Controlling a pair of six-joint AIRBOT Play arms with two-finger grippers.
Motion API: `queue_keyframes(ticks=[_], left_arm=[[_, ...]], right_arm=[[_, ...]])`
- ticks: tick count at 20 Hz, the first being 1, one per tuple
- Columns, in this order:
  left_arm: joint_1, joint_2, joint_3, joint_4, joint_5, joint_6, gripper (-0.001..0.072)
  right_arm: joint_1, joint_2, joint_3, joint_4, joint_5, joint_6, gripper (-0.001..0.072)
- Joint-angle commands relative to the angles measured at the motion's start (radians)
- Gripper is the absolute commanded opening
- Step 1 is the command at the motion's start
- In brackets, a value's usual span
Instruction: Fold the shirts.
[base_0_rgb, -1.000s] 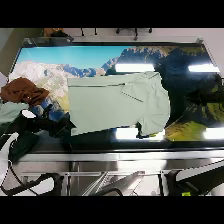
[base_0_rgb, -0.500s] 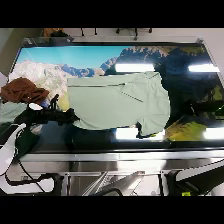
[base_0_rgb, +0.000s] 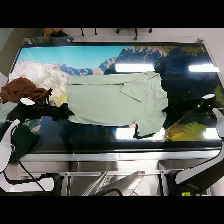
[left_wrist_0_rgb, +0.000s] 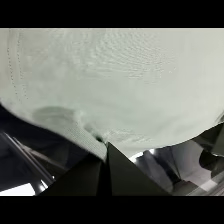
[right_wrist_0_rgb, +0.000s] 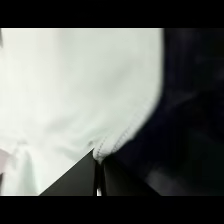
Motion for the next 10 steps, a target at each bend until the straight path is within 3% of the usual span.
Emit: queue_keyframes(ticks=[1, 3, 7, 10], left_arm=[[0.039, 0.069, 0.087, -0.052, -0.098, 0.006, 0.0017], [0.076, 0.169, 0.213, -0.082, -0.168, -0.009, 0.0017], [0.2, 0.394, 0.53, -0.302, -0.254, -0.013, 0.0018], [0.313, 0.537, 0.757, -0.348, -0.252, -0.013, 0.0018]], right_arm=[[0.024, 0.085, 0.097, 0.154, 0.053, -0.004, 0.0021], [-0.002, 0.199, 0.197, 0.307, 0.088, -0.029, 0.0021], [-0.093, 0.472, 0.42, 0.596, 0.048, -0.072, 0.0021], [-0.145, 0.673, 0.513, 0.607, -0.101, -0.141, 0.0021]])
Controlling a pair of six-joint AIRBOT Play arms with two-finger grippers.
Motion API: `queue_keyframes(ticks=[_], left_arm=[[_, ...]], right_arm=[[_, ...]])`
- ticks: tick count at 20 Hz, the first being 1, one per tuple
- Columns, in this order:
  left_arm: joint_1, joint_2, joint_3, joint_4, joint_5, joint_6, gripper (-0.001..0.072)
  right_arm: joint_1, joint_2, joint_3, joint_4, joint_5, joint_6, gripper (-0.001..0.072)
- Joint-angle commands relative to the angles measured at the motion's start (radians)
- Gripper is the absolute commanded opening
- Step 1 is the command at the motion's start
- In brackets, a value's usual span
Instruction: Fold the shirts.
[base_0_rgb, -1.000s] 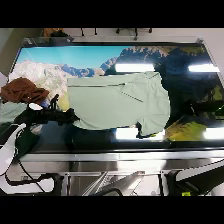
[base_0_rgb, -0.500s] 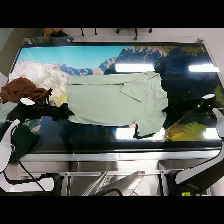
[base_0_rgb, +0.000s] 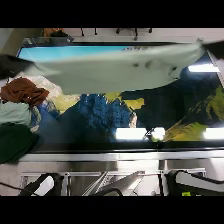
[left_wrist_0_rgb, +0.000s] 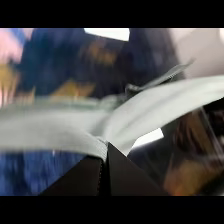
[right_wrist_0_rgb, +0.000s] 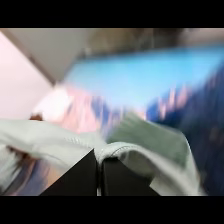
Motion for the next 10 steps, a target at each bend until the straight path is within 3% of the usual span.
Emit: queue_keyframes(ticks=[1, 4, 6, 10], left_arm=[[0.138, 0.168, 0.256, -0.08, -0.022, -0.002, 0.0018], [0.305, 0.251, 0.349, -0.077, -0.012, 0.01, 0.0018], [0.381, 0.263, 0.367, -0.081, -0.009, 0.009, 0.0018], [0.304, 0.15, 0.363, -0.08, -0.053, 0.037, 0.0018]], right_arm=[[-0.061, 0.233, 0.108, 0.078, -0.187, -0.089, 0.0021], [-0.089, 0.371, 0.113, -0.051, -0.353, -0.13, 0.0021], [-0.09, 0.391, 0.113, -0.107, -0.364, -0.126, 0.0021], [-0.09, 0.277, 0.107, -0.095, -0.259, -0.072, 0.0019]])
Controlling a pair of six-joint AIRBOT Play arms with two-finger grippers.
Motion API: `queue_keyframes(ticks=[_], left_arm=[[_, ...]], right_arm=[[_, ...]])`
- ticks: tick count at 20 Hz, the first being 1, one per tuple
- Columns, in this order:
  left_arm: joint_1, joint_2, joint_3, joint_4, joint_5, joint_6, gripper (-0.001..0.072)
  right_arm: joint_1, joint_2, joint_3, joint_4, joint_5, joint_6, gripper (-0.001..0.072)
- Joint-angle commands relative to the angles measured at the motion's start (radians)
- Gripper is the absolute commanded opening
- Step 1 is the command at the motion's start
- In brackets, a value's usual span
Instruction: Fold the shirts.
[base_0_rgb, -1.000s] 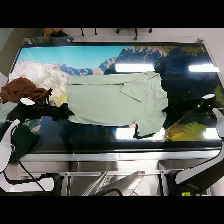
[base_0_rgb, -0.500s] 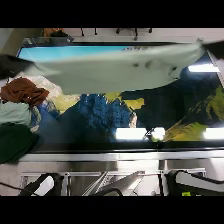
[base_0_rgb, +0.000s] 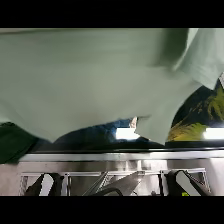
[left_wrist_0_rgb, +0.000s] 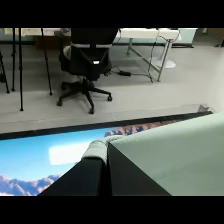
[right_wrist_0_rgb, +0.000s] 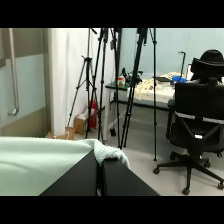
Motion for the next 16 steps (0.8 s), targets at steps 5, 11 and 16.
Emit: queue_keyframes(ticks=[5, 11, 16], left_arm=[[-0.405, -0.36, 0.018, 0.267, -0.084, 0.032, 0.0018], [-0.68, -0.787, 0.018, 0.66, 0.121, -0.016, 0.0018], [-0.659, -1.011, 0.018, 0.617, 0.266, -0.039, 0.0018]], right_arm=[[0.132, -0.29, -0.143, 0.03, 0.161, 0.002, 0.0019], [0.346, -0.614, -0.251, -0.247, -0.119, -0.01, 0.0019], [0.372, -0.82, -0.218, -0.227, -0.306, -0.011, 0.0019]])
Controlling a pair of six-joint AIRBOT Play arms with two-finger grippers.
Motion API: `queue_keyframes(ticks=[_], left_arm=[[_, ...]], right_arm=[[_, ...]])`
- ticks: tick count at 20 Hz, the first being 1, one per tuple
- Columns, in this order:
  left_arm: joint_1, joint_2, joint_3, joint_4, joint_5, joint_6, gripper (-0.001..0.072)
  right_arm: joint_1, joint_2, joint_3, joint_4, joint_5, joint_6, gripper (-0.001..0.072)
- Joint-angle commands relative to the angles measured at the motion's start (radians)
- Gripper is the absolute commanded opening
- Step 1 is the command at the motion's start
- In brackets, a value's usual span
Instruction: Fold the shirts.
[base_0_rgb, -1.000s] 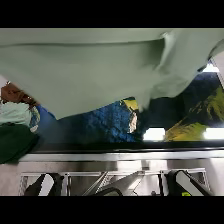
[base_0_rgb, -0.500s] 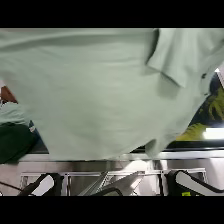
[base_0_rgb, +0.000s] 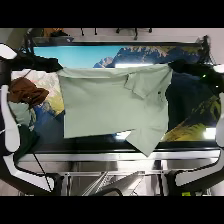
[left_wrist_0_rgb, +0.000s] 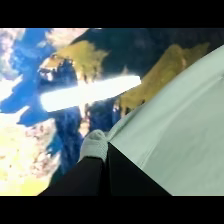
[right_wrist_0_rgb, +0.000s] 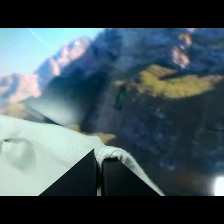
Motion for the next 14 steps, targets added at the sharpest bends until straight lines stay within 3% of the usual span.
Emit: queue_keyframes(ticks=[1, 5, 10, 14], left_arm=[[-0.004, -0.145, 0.001, 0.023, 0.087, -0.016, 0.0018], [0.015, -0.186, 0.001, 0.03, 0.095, -0.015, 0.0018], [0.011, -0.24, 0.001, 0.031, 0.088, -0.015, 0.0018], [-0.008, -0.293, 0.001, 0.04, 0.071, -0.014, 0.0018]], right_arm=[[0.015, -0.131, 0.032, -0.019, -0.119, -0.002, 0.0019], [-0.022, -0.143, 0.045, -0.064, -0.077, -0.003, 0.0019], [-0.031, -0.169, 0.04, -0.319, 0.069, 0.076, 0.0019], [-0.026, -0.207, 0.013, -0.343, 0.095, 0.087, 0.0019]])
